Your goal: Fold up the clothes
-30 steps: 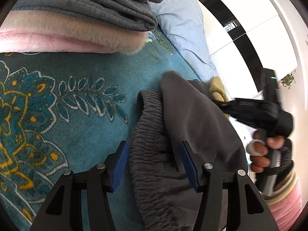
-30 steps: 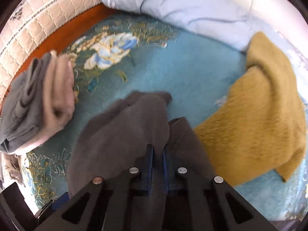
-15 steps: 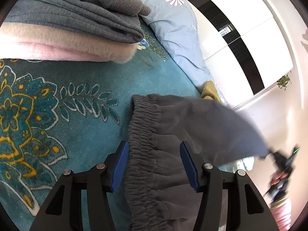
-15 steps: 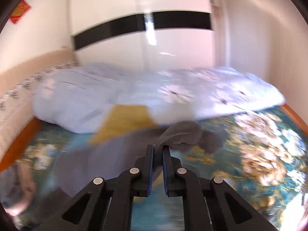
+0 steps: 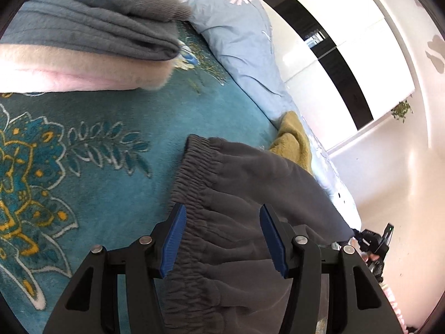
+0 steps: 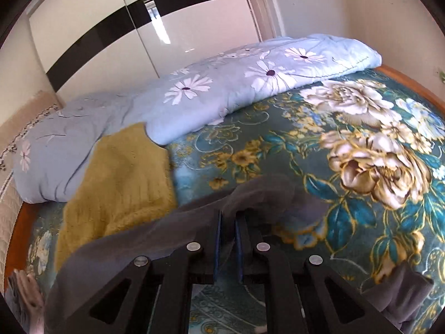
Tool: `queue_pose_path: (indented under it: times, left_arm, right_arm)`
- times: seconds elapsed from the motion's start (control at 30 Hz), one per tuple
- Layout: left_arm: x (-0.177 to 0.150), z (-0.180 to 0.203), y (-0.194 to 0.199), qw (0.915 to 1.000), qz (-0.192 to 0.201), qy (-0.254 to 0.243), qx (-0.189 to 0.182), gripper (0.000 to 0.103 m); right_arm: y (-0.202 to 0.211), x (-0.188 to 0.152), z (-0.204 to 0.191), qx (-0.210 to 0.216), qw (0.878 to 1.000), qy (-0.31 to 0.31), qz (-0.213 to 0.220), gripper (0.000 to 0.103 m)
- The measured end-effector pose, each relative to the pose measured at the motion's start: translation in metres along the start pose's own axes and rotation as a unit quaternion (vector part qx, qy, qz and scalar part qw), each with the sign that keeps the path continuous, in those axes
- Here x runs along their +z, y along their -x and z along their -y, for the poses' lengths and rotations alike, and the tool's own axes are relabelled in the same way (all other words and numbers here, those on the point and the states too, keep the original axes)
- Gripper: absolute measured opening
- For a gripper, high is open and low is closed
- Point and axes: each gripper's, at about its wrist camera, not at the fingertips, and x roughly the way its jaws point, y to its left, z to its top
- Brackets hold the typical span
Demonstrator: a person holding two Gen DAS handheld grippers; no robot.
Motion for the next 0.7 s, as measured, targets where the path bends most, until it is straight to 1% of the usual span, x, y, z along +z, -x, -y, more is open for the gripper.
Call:
queue_pose_path:
  times: [0.07, 0.13, 0.17, 0.2, 0.23, 0.37, 0.43, 0.47, 0.53, 0.63, 0.7]
  left_arm:
    - [-0.003, 0.003, 0.004, 1.0000, -0.001, -0.003, -0.001, 0.056]
    - [-0.006, 0.007, 0.010, 1.0000, 0.002, -0.005, 0.000, 0.056]
    - [-0.007, 0.009, 0.013, 1.0000, 0.005, -0.007, 0.001, 0.056]
    - [-0.009, 0.010, 0.017, 0.9999, 0.007, -0.008, 0.001, 0.056]
    - [-0.011, 0.012, 0.021, 0.9999, 0.009, -0.009, 0.001, 0.056]
    - [-0.020, 0.013, 0.039, 0.9998, 0.018, -0.008, -0.001, 0.056]
    - [-0.026, 0.011, 0.045, 0.9998, 0.020, -0.003, -0.004, 0.056]
    - [-0.029, 0.011, 0.047, 0.9998, 0.020, -0.001, -0.005, 0.056]
    - [-0.035, 0.009, 0.048, 0.9998, 0.017, 0.003, -0.007, 0.057]
    - [-0.041, 0.008, 0.044, 0.9999, 0.008, 0.006, -0.006, 0.057]
    - [-0.044, 0.009, 0.040, 1.0000, 0.004, 0.000, -0.002, 0.057]
  right_arm:
    - [-0.007, -0.004, 0.004, -0.007, 1.000, 0.000, -0.030, 0.014]
    - [-0.009, -0.008, 0.014, -0.002, 0.998, -0.019, -0.052, 0.019]
    - [-0.005, -0.011, 0.020, 0.004, 0.998, -0.030, -0.054, 0.025]
    - [-0.001, -0.013, 0.027, 0.010, 0.998, -0.042, -0.056, 0.028]
    - [0.006, -0.014, 0.033, 0.014, 0.997, -0.050, -0.053, 0.033]
    - [0.047, -0.013, 0.060, 0.025, 0.997, -0.060, -0.029, 0.052]
    - [0.067, -0.011, 0.078, 0.028, 0.997, -0.068, -0.015, 0.055]
    - [0.073, -0.009, 0.086, 0.030, 0.997, -0.075, -0.012, 0.056]
    - [0.075, -0.008, 0.100, 0.046, 0.993, -0.106, -0.020, 0.056]
    - [0.060, -0.014, 0.111, 0.087, 0.980, -0.171, -0.049, 0.056]
    - [0.043, -0.018, 0.107, 0.110, 0.972, -0.196, -0.074, 0.056]
